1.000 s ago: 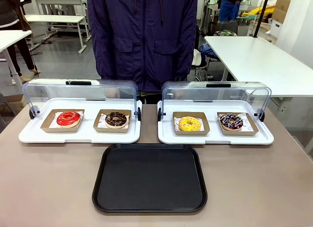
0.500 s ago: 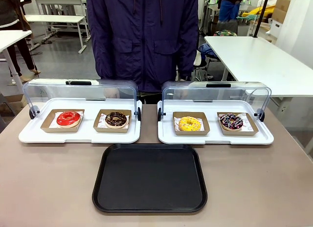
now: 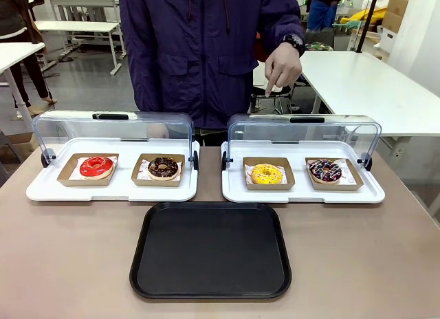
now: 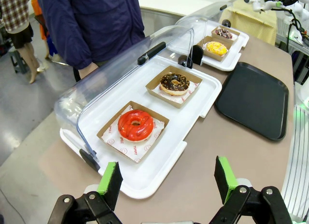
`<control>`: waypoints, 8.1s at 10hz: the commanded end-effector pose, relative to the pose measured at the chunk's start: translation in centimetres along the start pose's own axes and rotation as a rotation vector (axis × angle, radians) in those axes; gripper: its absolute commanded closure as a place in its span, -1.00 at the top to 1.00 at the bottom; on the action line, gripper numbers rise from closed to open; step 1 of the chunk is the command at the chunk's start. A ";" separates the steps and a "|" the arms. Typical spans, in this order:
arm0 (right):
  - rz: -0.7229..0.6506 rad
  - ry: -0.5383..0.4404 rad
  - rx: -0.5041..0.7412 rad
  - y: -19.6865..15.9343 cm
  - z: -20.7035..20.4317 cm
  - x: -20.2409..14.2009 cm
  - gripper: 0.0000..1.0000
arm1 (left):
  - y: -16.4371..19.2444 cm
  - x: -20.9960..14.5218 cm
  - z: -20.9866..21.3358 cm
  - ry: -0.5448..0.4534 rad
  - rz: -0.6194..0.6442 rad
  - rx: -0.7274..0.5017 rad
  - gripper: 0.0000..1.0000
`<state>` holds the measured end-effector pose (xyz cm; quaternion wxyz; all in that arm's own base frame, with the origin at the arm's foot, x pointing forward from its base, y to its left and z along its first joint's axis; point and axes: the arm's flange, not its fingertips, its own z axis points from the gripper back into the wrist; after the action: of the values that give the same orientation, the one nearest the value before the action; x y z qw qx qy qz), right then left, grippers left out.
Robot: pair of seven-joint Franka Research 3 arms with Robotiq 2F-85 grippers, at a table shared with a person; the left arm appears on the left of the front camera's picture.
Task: Move the third donut from the left to the tray.
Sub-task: Pick up the Paper togo box containing the Donut indicated by the person and place it on the Handle tray.
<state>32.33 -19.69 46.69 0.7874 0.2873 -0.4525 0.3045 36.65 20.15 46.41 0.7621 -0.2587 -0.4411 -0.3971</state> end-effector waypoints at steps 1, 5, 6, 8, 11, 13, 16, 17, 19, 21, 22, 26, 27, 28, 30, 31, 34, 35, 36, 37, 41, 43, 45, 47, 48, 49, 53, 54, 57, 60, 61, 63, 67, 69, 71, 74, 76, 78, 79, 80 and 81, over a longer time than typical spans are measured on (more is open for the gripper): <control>0.012 -0.025 -0.005 -0.2 -0.1 0.3 1.00 | 0.0 0.1 0.1 -0.001 -0.008 -0.008 1.00; 0.012 -0.025 -0.005 -0.2 -0.1 0.3 1.00 | 0.0 0.1 0.1 -0.001 -0.008 -0.008 1.00; 0.012 -0.025 -0.005 -0.2 -0.1 0.3 1.00 | 0.0 0.1 0.1 -0.001 -0.008 -0.008 1.00; 0.012 -0.025 -0.005 -0.2 -0.1 0.3 1.00 | 0.0 0.1 0.1 -0.001 -0.008 -0.008 1.00; 0.012 -0.025 -0.005 -0.2 -0.1 0.3 1.00 | 0.0 0.1 0.1 -0.001 -0.008 -0.008 1.00; 0.012 -0.025 -0.005 -0.2 -0.1 0.3 1.00 | 0.0 0.1 0.1 -0.001 -0.008 -0.008 1.00; 0.012 -0.025 -0.005 -0.2 -0.1 0.3 1.00 | 0.0 0.1 0.1 -0.001 -0.008 -0.008 1.00; 0.012 -0.025 -0.005 -0.2 -0.1 0.3 1.00 | 0.0 0.1 0.1 -0.001 -0.008 -0.008 1.00; 0.012 -0.025 -0.005 -0.2 -0.1 0.3 1.00 | 0.0 0.1 0.1 -0.001 -0.008 -0.008 1.00; 0.000 0.000 0.000 0.0 0.0 0.0 1.00 | 0.0 0.1 0.1 -0.001 -0.008 -0.008 1.00; 0.064 0.021 0.063 0.9 -0.8 2.2 1.00 | 0.0 0.1 0.1 -0.001 -0.008 -0.008 1.00; 0.329 0.254 0.017 5.9 -7.4 10.1 1.00 | 0.0 0.1 0.1 -0.001 -0.008 -0.008 1.00; 0.391 0.331 0.024 7.4 -9.8 11.0 1.00 | 0.0 0.1 0.1 -0.001 -0.008 -0.008 1.00; 0.468 0.428 0.025 8.8 -12.7 11.9 1.00 | 0.0 0.1 0.1 -0.001 -0.008 -0.008 1.00; 0.605 0.603 0.061 11.4 -18.1 12.2 1.00 | 0.0 0.1 0.1 -0.001 -0.008 -0.008 1.00; 0.642 0.675 0.076 12.4 -20.9 12.1 1.00 | 0.0 0.1 0.1 -0.001 -0.008 -0.008 1.00; 0.662 0.848 0.069 12.4 -27.1 11.5 1.00 | 0.0 0.1 0.1 -0.001 -0.008 -0.008 1.00; 0.634 0.827 0.031 12.1 -28.1 11.3 1.00 | 0.0 0.1 0.1 -0.001 -0.008 -0.008 1.00; 0.694 0.796 0.100 13.6 -26.1 10.4 1.00 | 0.0 0.1 0.1 -0.001 -0.008 -0.008 1.00; 0.694 0.796 0.100 13.6 -26.1 10.4 1.00 | 0.0 0.1 0.1 -0.001 -0.008 -0.008 1.00; 0.694 0.796 0.100 13.6 -26.1 10.4 1.00 | 0.0 0.1 0.1 -0.001 -0.008 -0.008 1.00; 0.690 0.832 0.110 12.5 -29.8 11.5 1.00 | 0.0 0.1 0.1 -0.001 -0.008 -0.008 1.00; 0.736 0.897 0.124 12.4 -32.7 10.8 1.00 | 0.0 0.1 0.1 -0.001 -0.008 -0.008 1.00; 0.738 0.925 0.123 12.2 -35.1 9.6 1.00 | 0.0 0.1 0.1 -0.001 -0.008 -0.008 1.00; 0.744 0.946 0.114 11.4 -36.2 9.1 1.00 | 0.0 0.1 0.1 -0.001 -0.008 -0.008 1.00; 0.750 0.954 0.122 11.0 -37.2 8.7 1.00 | 0.0 0.1 0.1 -0.001 -0.008 -0.008 1.00; 0.786 0.939 0.116 9.5 -40.1 7.4 1.00 | 0.0 0.1 0.1 -0.001 -0.008 -0.008 1.00; 0.805 0.940 0.107 9.4 -40.6 6.8 1.00 | 0.0 0.1 0.1 -0.001 -0.008 -0.008 1.00; 0.839 0.951 0.082 8.8 -41.5 5.5 1.00 | 0.0 0.1 0.1 -0.001 -0.008 -0.008 1.00; 0.854 0.962 0.075 8.6 -42.3 4.0 1.00 | 0.0 0.1 0.1 -0.001 -0.008 -0.008 1.00; 0.855 0.961 0.061 8.6 -42.4 3.6 1.00 | 0.0 0.1 0.1 -0.001 -0.008 -0.008 1.00; 0.856 0.958 0.053 8.5 -42.6 2.9 1.00 | 0.0 0.1 0.1 -0.001 -0.008 -0.008 1.00; 0.859 0.970 0.049 8.5 -43.3 2.1 1.00 | 0.0 0.1 0.1 -0.001 -0.008 -0.008 1.00; 0.862 0.960 0.047 8.3 -43.6 1.8 1.00 | 0.0 0.1 0.1 -0.001 -0.008 -0.008 1.00; 0.858 0.958 0.042 8.1 -43.9 1.7 1.00 | 0.0 0.1 0.1 -0.001 -0.008 -0.008 1.00; 0.845 0.959 0.035 8.0 -43.8 1.6 0.64 | 0.0 0.1 0.1 -0.001 -0.008 -0.008 1.00; 0.842 0.983 0.049 8.2 -43.8 1.6 -0.53 | 0.0 0.1 0.1 -0.001 -0.008 -0.008 1.00; 0.842 0.987 0.056 8.3 -43.7 1.6 -1.00 | 0.0 0.1 0.1 -0.001 -0.008 -0.008 1.00; 0.839 0.991 0.062 8.3 -43.7 1.5 -1.00 | 0.0 0.1 0.1 -0.001 -0.008 -0.008 1.00; 0.837 0.995 0.066 8.2 -43.7 1.4 -0.88 | 0.0 0.1 0.1 -0.001 -0.008 -0.008 1.00; 0.836 0.993 0.072 8.2 -43.7 1.5 -1.00 | 0.0 0.1 0.1 -0.001 -0.008 -0.008 1.00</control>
<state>50.38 17.53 30.75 0.7020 -0.0554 -0.1069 0.7019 36.71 20.20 46.40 0.7627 -0.2589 -0.4400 -0.3971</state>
